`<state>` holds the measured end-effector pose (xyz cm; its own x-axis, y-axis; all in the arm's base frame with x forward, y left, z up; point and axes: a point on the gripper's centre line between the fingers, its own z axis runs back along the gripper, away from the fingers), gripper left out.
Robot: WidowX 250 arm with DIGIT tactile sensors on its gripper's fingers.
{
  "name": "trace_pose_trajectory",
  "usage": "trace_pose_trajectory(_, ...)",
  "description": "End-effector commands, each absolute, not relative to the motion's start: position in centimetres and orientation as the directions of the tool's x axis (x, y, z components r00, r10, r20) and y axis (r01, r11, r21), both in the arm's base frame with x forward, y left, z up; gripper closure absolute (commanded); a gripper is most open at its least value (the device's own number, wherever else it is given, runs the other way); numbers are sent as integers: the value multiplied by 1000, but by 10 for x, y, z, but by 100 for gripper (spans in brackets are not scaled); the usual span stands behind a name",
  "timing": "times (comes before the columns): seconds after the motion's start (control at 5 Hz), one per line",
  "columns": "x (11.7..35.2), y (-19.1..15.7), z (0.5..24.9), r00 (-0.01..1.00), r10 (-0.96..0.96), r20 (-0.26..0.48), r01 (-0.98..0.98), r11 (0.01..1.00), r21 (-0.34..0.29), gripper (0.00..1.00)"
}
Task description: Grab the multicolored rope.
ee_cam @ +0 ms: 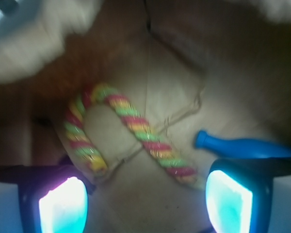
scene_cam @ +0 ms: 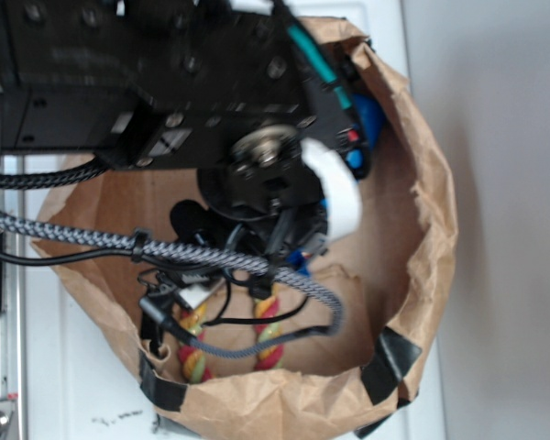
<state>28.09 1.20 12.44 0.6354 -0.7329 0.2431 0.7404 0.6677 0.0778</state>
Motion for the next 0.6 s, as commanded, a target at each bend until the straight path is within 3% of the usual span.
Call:
trace_pose_trajectory(0.0, 295, -15, 106, 583, -785, 212, 771, 616, 160, 0)
trace_pose_trajectory(0.2, 292, -34, 97, 547, -816, 187, 809, 573, 134, 0)
trace_pose_trajectory(0.4, 274, -52, 89, 503, -846, 175, 846, 524, 99, 0)
